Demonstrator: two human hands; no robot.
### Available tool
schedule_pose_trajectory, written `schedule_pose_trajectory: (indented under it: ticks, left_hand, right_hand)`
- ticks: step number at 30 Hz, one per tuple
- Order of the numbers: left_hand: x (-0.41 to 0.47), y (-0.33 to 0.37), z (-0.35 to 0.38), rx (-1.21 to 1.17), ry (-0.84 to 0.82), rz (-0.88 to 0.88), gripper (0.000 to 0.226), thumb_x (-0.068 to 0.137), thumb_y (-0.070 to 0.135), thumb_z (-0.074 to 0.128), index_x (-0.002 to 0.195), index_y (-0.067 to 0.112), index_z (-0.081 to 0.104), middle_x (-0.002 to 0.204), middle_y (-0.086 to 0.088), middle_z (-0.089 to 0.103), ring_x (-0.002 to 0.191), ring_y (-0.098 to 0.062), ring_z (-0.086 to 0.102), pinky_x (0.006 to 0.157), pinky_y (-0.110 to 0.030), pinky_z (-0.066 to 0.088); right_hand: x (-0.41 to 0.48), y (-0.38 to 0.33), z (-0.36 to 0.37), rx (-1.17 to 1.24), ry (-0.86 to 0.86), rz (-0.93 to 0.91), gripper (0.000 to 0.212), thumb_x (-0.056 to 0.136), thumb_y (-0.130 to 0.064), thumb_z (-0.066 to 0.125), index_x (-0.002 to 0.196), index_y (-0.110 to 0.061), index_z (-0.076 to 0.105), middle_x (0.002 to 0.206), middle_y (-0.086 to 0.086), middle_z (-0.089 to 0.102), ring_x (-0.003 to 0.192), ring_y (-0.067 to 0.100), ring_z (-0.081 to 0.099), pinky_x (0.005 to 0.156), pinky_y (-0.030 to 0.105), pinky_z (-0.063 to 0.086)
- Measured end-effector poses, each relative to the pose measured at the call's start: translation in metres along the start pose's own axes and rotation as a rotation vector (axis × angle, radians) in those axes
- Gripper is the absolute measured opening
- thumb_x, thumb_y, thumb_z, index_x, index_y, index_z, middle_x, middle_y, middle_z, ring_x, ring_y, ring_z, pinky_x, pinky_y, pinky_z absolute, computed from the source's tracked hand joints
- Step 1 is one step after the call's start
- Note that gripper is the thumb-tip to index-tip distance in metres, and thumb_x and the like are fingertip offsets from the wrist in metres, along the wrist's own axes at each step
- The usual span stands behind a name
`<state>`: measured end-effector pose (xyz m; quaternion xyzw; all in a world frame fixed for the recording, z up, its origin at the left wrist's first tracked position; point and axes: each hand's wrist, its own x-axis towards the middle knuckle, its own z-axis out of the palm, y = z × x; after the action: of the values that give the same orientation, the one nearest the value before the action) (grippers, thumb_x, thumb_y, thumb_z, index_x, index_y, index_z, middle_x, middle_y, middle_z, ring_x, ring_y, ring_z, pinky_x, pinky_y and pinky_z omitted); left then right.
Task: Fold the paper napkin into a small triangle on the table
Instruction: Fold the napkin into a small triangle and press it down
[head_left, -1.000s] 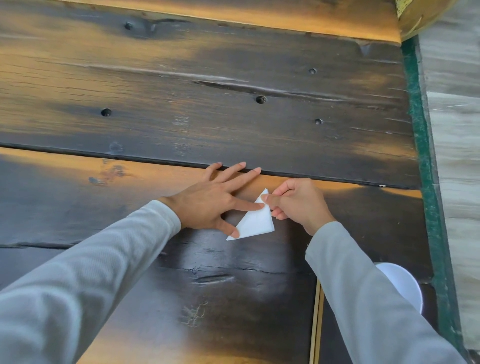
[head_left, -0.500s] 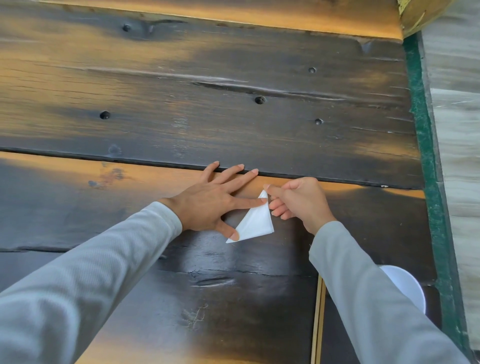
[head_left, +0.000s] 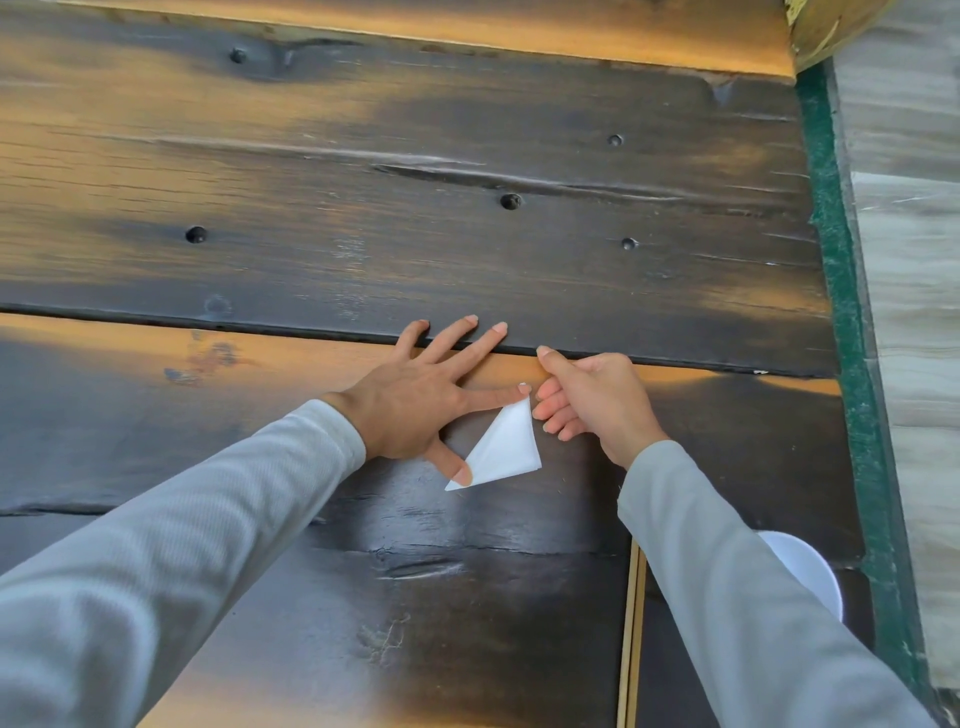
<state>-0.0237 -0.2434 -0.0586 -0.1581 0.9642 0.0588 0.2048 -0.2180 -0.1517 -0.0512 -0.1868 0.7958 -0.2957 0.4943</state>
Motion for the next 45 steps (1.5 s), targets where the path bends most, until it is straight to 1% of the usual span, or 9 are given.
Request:
schedule_pose_trajectory:
  ticks: [12, 16, 19, 22, 25, 29, 35, 39, 45]
  left_hand:
    - [0.001, 0.006, -0.003, 0.041, -0.065, -0.021, 0.112, 0.069, 0.090, 0.050, 0.152, 0.052, -0.015, 0.164, -0.013, -0.029, 0.153, -0.042, -0.013, 0.119, -0.068, 0.012]
    - [0.001, 0.005, -0.003, 0.039, -0.085, -0.018, 0.112, 0.069, 0.091, 0.048, 0.150, 0.053, -0.020, 0.164, -0.012, -0.031, 0.153, -0.042, -0.016, 0.120, -0.068, 0.011]
    - [0.000, 0.004, -0.003, 0.036, -0.090, -0.016, 0.111, 0.068, 0.094, 0.044, 0.150, 0.053, -0.019, 0.164, -0.012, -0.031, 0.153, -0.041, -0.015, 0.120, -0.068, 0.010]
    - [0.000, 0.003, -0.004, 0.047, -0.100, -0.010, 0.115, 0.066, 0.094, 0.048, 0.150, 0.053, -0.020, 0.163, -0.013, -0.032, 0.153, -0.041, -0.015, 0.120, -0.067, 0.009]
    - [0.001, 0.001, -0.005, 0.062, -0.120, -0.002, 0.124, 0.063, 0.091, 0.059, 0.148, 0.054, -0.023, 0.162, -0.012, -0.034, 0.153, -0.041, -0.017, 0.120, -0.067, 0.010]
    - [0.001, 0.000, -0.005, 0.057, -0.117, 0.005, 0.126, 0.062, 0.090, 0.061, 0.145, 0.055, -0.027, 0.162, -0.012, -0.035, 0.153, -0.041, -0.017, 0.120, -0.068, 0.009]
    - [0.001, 0.000, -0.004, 0.073, -0.124, 0.005, 0.125, 0.059, 0.096, 0.051, 0.144, 0.053, -0.032, 0.160, -0.013, -0.036, 0.152, -0.042, -0.019, 0.119, -0.069, 0.009]
    - [0.001, 0.000, -0.004, 0.058, -0.131, 0.005, 0.125, 0.060, 0.095, 0.052, 0.144, 0.053, -0.031, 0.159, -0.012, -0.038, 0.151, -0.042, -0.021, 0.120, -0.069, 0.006]
    - [0.002, 0.002, -0.004, 0.071, -0.139, 0.003, 0.126, 0.060, 0.095, 0.053, 0.145, 0.052, -0.030, 0.160, -0.014, -0.038, 0.151, -0.043, -0.021, 0.120, -0.069, 0.006]
  right_hand:
    - [-0.008, 0.005, 0.006, -0.001, 0.090, -0.060, 0.046, 0.096, -0.042, 0.063, 0.067, -0.007, 0.071, 0.053, 0.004, 0.071, 0.040, 0.014, 0.058, 0.038, 0.022, 0.045]
    - [-0.057, 0.034, 0.028, -0.264, 0.379, -0.438, 0.038, 0.096, -0.038, 0.061, 0.067, -0.014, 0.061, 0.059, -0.003, 0.063, 0.063, 0.015, 0.054, 0.059, 0.030, 0.036]
    - [-0.097, 0.067, 0.051, -0.431, 0.212, -0.715, 0.012, 0.093, -0.029, 0.066, 0.100, -0.020, 0.069, 0.098, -0.005, 0.072, 0.096, 0.015, 0.061, 0.083, 0.031, 0.048]
    - [-0.115, 0.099, 0.066, -0.617, 0.076, -0.831, 0.045, 0.096, -0.036, 0.060, 0.136, -0.014, 0.059, 0.144, 0.002, 0.058, 0.139, 0.020, 0.045, 0.119, 0.047, 0.030]
    - [-0.121, 0.110, 0.073, -0.769, 0.062, -0.879, 0.065, 0.099, -0.046, 0.051, 0.152, -0.010, 0.042, 0.163, 0.006, 0.036, 0.154, 0.020, 0.022, 0.124, 0.056, 0.012]
    - [-0.114, 0.107, 0.079, -0.959, 0.027, -0.878, 0.081, 0.099, -0.059, 0.040, 0.158, -0.006, 0.023, 0.169, 0.011, 0.015, 0.157, 0.025, 0.005, 0.124, 0.058, 0.005]
    - [-0.098, 0.115, 0.047, -1.114, 0.078, -0.632, 0.095, 0.094, -0.078, 0.025, 0.161, -0.012, 0.014, 0.170, 0.006, 0.007, 0.157, 0.024, 0.003, 0.123, 0.061, 0.004]
    - [-0.097, 0.119, 0.038, -1.112, 0.082, -0.578, 0.096, 0.093, -0.081, 0.023, 0.161, -0.014, 0.016, 0.170, 0.005, 0.013, 0.156, 0.023, 0.006, 0.122, 0.062, 0.011]
    - [-0.102, 0.114, 0.047, -1.011, 0.132, -0.584, 0.093, 0.095, -0.077, 0.024, 0.161, -0.012, 0.013, 0.170, 0.006, 0.006, 0.156, 0.024, 0.001, 0.122, 0.061, 0.006]
